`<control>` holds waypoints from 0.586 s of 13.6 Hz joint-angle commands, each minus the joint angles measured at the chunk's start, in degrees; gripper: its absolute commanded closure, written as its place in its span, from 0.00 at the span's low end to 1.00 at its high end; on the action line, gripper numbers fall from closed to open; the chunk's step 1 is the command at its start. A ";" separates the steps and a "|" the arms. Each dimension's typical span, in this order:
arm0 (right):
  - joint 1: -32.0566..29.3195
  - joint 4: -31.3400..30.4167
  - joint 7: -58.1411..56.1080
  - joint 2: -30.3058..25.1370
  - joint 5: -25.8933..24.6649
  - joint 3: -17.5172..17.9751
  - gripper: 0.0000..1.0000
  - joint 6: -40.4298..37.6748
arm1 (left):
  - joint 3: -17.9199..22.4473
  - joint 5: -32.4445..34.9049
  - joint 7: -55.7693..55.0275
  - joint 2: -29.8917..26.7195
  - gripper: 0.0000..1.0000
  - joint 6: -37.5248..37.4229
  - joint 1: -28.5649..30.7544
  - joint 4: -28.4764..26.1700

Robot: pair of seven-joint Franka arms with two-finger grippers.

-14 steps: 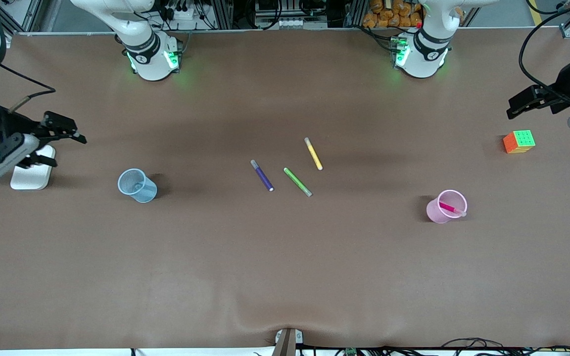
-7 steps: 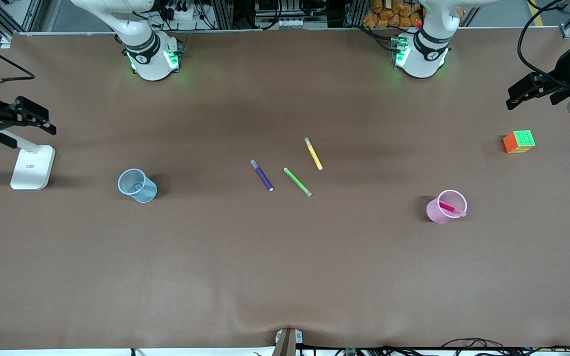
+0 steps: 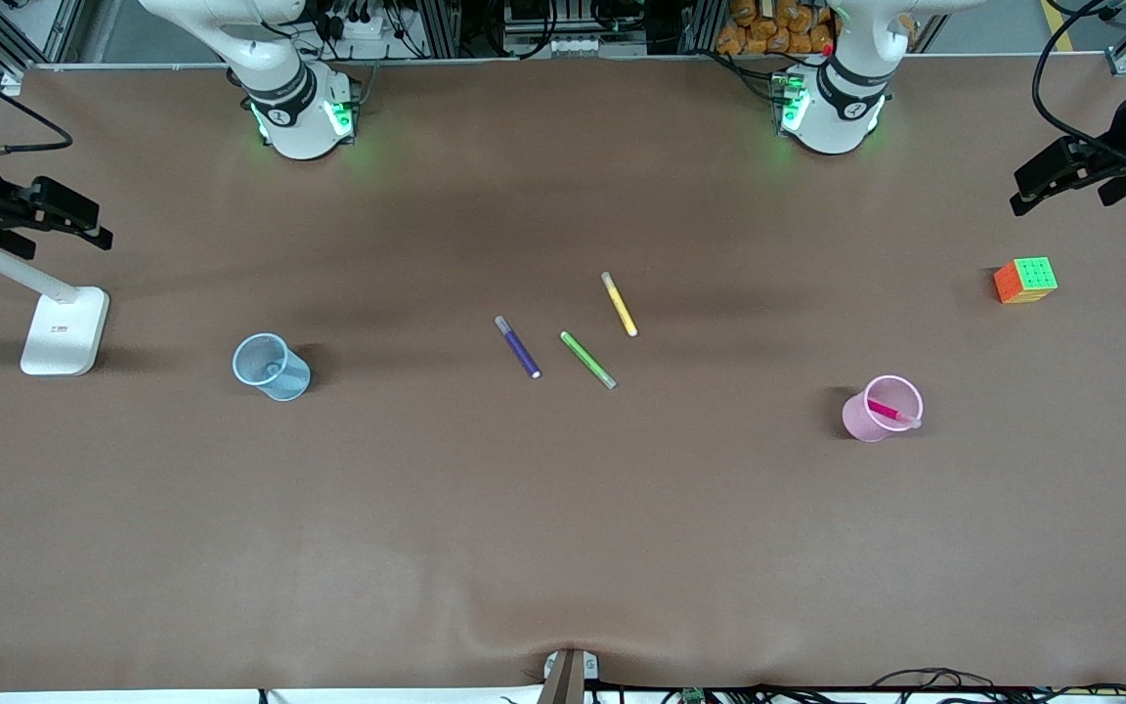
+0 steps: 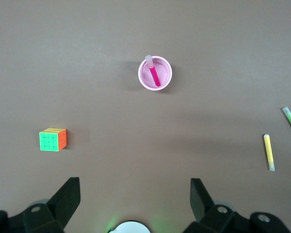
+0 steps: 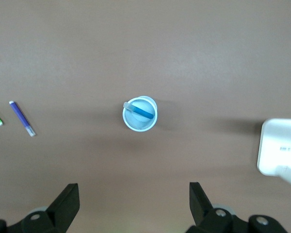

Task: Place pink and blue markers in matching cups

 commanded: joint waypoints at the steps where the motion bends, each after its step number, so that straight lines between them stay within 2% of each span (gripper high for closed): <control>1: 2.60 5.49 6.18 1.40 -1.59 -1.04 0.00 -3.71 | -0.10 -0.97 0.98 2.86 0.00 -2.51 0.09 3.83; 3: 3.30 6.64 6.36 2.10 -3.52 -1.04 0.00 -3.89 | -0.10 -0.89 0.98 2.86 0.00 -2.79 0.01 4.11; 8: 3.83 6.73 6.62 2.46 -3.53 -1.92 0.00 -4.59 | -0.10 -0.89 1.07 3.21 0.00 -2.87 0.01 3.93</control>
